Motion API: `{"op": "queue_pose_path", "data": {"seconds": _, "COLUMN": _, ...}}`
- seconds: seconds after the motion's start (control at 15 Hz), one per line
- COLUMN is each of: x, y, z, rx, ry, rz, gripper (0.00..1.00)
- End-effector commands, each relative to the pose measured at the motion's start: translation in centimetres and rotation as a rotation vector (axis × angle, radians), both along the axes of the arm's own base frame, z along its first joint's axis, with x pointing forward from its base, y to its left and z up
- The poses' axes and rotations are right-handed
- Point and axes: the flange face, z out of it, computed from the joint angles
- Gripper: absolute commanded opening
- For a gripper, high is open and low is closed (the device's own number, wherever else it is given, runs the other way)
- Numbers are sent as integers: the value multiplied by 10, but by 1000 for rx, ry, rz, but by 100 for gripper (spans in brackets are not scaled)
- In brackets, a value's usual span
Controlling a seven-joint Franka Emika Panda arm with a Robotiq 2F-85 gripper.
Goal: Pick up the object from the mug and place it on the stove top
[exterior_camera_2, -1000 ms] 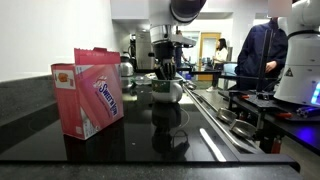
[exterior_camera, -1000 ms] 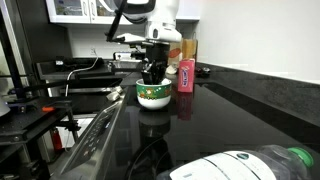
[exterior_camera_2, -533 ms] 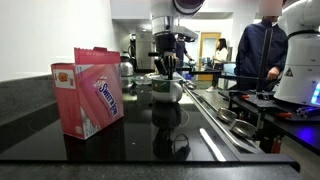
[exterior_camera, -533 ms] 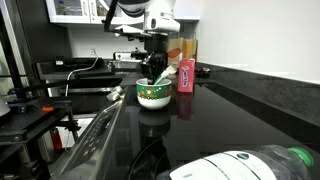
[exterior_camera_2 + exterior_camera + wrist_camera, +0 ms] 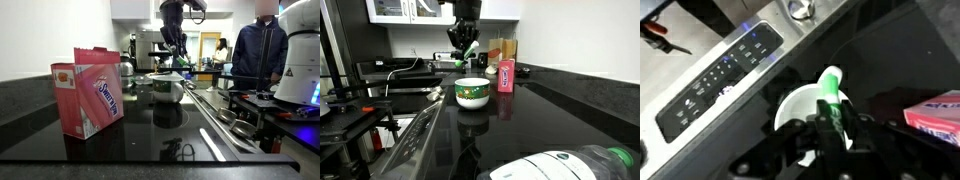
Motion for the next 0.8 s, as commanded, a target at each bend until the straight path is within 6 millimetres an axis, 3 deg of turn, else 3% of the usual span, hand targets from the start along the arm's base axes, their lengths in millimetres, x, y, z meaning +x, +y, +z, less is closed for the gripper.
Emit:
{"op": "queue_pose_path", "data": {"seconds": 0.0, "x": -4, "y": -27, "z": 14, "rx": 51, "ry": -24, "rz": -189, "gripper": 5}}
{"op": "queue_pose_path", "data": {"seconds": 0.27, "x": 9, "y": -66, "z": 5, "rx": 133, "ry": -91, "rz": -384, "gripper": 5}}
{"op": "queue_pose_path", "data": {"seconds": 0.73, "x": 45, "y": -105, "z": 0, "rx": 231, "ry": -173, "rz": -730, "gripper": 5}}
